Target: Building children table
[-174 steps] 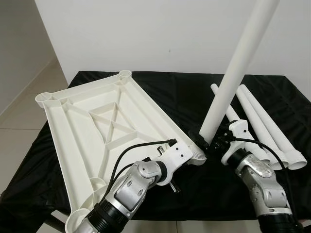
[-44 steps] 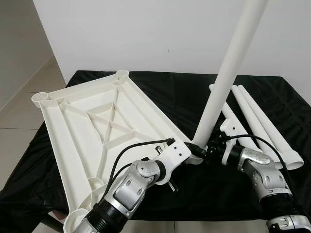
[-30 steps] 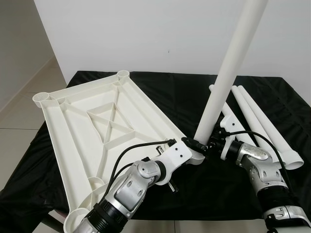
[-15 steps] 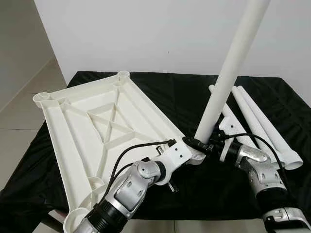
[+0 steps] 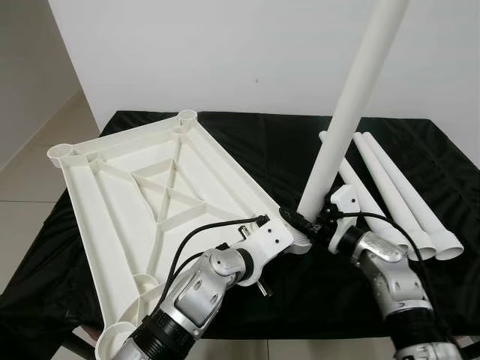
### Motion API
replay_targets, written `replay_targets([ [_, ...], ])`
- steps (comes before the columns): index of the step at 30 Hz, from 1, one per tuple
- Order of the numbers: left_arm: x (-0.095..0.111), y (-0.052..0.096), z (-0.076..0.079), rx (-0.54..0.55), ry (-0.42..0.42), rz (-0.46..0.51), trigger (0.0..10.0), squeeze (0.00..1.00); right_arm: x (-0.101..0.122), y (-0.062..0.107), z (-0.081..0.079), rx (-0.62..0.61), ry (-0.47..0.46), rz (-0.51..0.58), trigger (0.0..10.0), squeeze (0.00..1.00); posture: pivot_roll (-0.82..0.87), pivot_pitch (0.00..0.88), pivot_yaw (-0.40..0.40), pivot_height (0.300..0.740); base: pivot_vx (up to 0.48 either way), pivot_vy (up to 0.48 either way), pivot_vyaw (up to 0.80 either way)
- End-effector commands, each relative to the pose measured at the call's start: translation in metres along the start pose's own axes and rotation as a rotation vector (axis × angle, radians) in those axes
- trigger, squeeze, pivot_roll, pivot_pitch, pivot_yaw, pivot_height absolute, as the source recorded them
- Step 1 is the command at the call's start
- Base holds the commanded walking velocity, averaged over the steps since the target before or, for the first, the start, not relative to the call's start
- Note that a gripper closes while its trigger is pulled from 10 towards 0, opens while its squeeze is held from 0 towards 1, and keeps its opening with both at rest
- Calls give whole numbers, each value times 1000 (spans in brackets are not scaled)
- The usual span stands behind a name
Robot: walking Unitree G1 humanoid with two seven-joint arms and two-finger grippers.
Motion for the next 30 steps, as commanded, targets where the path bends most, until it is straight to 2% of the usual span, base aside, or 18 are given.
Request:
replay_targets([
  [1, -7, -3, 10, -13, 6, -16, 10000, 0, -1, -6, -8, -68, -24, 23, 10000, 0, -115, 41, 9, 740, 0, 0, 0],
  [3, -6, -3, 10, -15, 3, -15, 10000, 0, 0, -10, -16, -142, -64, 63, 10000, 0, -113, 37, 7, 740, 0, 0, 0],
  [6, -6, -3, 10, -15, 2, -14, 10000, 0, 0, -12, -20, -174, -91, 81, 10000, 0, -113, 36, 8, 740, 0, 0, 0],
  [7, -6, -3, 10, -15, 0, -14, 10000, 0, -1, -15, -23, -235, -111, 100, 10000, 0, -110, 31, 6, 740, 0, 0, 0],
  [10, -6, -3, 10, -14, -1, -13, 10000, 0, -3, -16, -25, -290, -105, 103, 10000, 0, -110, 31, 6, 740, 0, 0, 0],
  [15, -5, -3, 10, -15, -5, -11, 10000, 0, -2, -16, -29, -463, -114, 158, 10000, 0, -108, 24, 4, 740, 0, 0, 0],
  [23, -5, -3, 11, -19, -7, -9, 10000, 0, -1, -15, -32, -522, -109, 163, 10000, 0, -110, 22, 2, 740, 0, 0, 0],
  [28, -5, -3, 12, -20, -9, -9, 10000, 0, 0, -13, -26, -555, -95, 162, 10000, 0, -110, 20, 1, 740, 0, 0, 0],
  [29, -4, -3, 12, -20, -11, -8, 10000, 0, 1, -11, -23, -554, -97, 168, 10000, 1000, -110, 19, 0, 740, 0, 0, 0],
  [30, -4, -3, 12, -20, -11, -8, 10000, 0, 1, -11, -23, -554, -97, 168, 10000, 1000, -110, 19, 0, 740, 0, 0, 0],
])
Point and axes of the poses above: a point about 5 cm out from each wrist's last joint towards the gripper, its own y axis pointing back from the gripper into the wrist, its own x axis along the axis of the wrist's last joint, z = x × y, the point moved 3 cm from there along -y, pointing out of the wrist towards the gripper, and after that the axes turned 11 degrees about -y, right-handed, at the moved point
